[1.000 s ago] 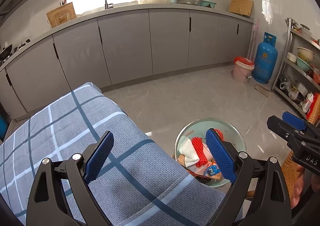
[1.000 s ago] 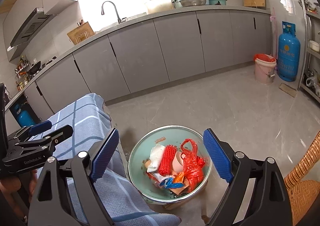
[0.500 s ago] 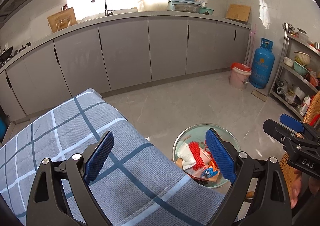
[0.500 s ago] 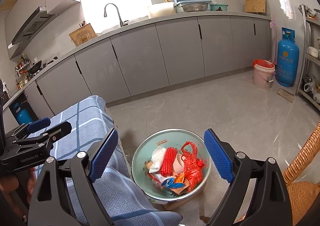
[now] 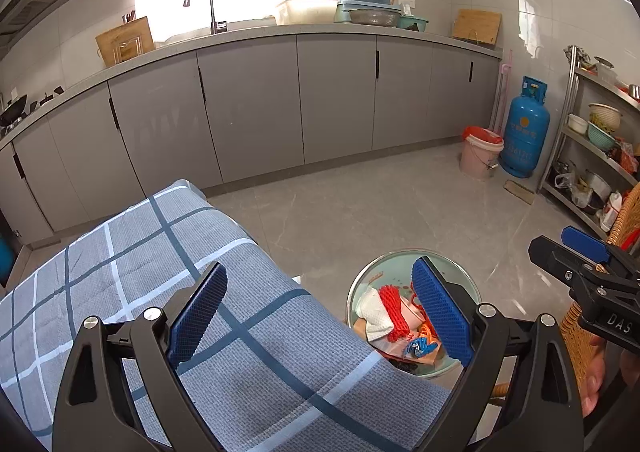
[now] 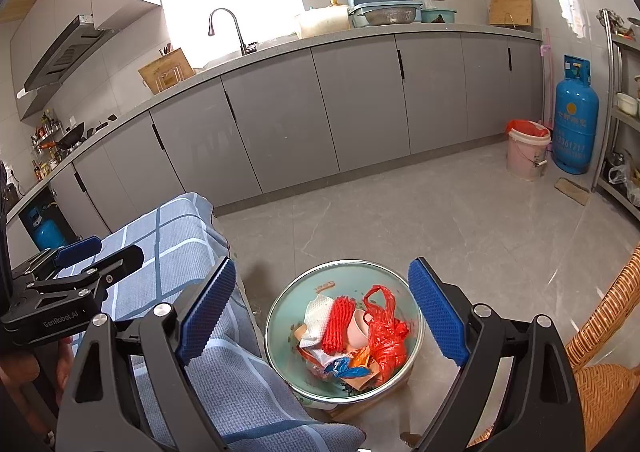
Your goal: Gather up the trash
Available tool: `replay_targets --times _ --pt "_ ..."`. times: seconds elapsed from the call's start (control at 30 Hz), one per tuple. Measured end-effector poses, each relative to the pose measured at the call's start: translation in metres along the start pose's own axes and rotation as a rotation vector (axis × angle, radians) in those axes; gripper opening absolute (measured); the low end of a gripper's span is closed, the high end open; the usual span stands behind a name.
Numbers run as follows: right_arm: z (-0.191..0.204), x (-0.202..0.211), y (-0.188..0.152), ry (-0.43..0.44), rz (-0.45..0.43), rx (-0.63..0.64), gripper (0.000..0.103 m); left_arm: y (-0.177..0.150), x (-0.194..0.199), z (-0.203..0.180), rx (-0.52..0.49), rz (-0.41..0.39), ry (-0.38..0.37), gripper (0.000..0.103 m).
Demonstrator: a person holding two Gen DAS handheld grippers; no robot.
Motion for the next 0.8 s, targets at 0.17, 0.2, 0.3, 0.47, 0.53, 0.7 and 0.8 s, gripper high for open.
replay_targets --times 0.17,0.2,0.3,0.47,0.53,0.7,0.8 --pt "0.0001 -0.0004 0.0011 0.002 0.0 -0.002 0.088 -0.0007 -0.0002 -0.0001 -0.002 0.004 0.001 0.092" --pt "0.0004 -0.0003 0.0011 0.002 0.0 -0.001 0.088 -0.001 -0.0004 0.0 -0.001 0.004 0.001 0.092" --pt "0.0 -0.0007 0.0011 0.002 -0.002 0.0 0.088 -0.001 -0.0003 0.0004 -0.002 0.005 0.001 0.092" --pt "-0.0006 -0.0013 0.0022 -0.001 -0.004 0.001 0.088 -0.0009 -0.0018 0.0005 -0.006 0.009 0.011 0.097" --pt "-0.0006 -0.0015 0.0025 -0.002 -0.005 0.002 0.088 -0.0006 -0.0015 0.0009 -0.008 0.006 0.016 0.099" --pt "-0.0011 -0.0005 0.0037 -0.007 -0.012 0.003 0.088 0.0 -0.0006 -0.0006 -0.015 0.001 0.012 0.099" --pt "-0.0015 -0.0002 0.0035 -0.008 -0.012 0.003 0.088 -0.0009 -0.0001 -0.0028 -0.023 -0.002 0.01 0.099"
Point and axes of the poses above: each gripper's, at about its wrist camera, not at the fingertips, and x roughly against the way its jaws point, z to its left, y to its top, the point moved 8 cm from there along -x, roughly the way its jaws point, and after that the axes turned 12 degrees about x, right-handed, at the moved point
